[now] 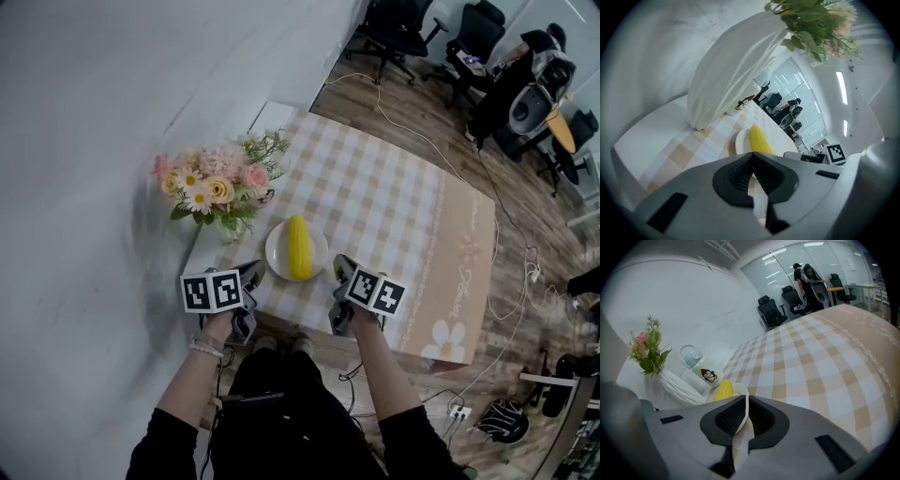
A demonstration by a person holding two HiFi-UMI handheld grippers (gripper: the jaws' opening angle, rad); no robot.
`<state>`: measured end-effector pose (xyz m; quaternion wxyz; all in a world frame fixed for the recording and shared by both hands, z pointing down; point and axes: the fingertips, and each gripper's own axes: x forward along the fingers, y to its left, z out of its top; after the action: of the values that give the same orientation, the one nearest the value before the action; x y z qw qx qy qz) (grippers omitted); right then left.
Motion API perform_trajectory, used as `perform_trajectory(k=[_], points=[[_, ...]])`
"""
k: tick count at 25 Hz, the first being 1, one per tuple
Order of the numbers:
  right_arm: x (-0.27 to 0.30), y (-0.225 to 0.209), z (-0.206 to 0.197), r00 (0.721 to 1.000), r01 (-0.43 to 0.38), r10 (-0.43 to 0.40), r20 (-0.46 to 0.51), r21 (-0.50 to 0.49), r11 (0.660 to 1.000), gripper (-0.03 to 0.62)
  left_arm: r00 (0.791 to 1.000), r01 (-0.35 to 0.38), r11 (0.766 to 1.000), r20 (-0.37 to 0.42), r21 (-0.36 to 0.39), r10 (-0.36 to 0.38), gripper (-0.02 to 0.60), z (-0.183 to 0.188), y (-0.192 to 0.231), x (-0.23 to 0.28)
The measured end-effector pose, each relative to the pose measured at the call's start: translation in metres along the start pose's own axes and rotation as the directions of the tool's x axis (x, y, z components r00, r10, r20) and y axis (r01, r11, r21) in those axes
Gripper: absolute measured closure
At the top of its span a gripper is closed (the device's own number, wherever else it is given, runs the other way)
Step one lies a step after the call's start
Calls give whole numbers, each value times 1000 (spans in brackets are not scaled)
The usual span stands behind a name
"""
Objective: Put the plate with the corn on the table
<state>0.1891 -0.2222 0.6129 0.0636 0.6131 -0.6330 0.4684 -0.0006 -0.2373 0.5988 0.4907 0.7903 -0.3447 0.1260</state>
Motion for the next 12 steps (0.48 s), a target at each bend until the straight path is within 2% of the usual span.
perform_trajectory(k=[3, 6, 9, 12], points=[[-14, 7, 9, 999, 23, -18, 46, -108, 994, 545, 999, 18, 997, 41, 76, -21, 569, 9, -18, -9], [-31, 29, 20, 994, -8, 30, 105, -199, 980, 546, 997, 17, 984, 73, 177, -30, 569, 17, -36, -20], [-53, 49, 32, 981, -38, 86, 174, -263, 964, 549, 994, 2, 957, 106, 290, -34, 569, 22, -54, -32], [-73, 63, 40, 969, -38, 115, 218, -330, 943, 549, 988, -17, 915, 145, 402, -45, 569, 29, -74, -44]])
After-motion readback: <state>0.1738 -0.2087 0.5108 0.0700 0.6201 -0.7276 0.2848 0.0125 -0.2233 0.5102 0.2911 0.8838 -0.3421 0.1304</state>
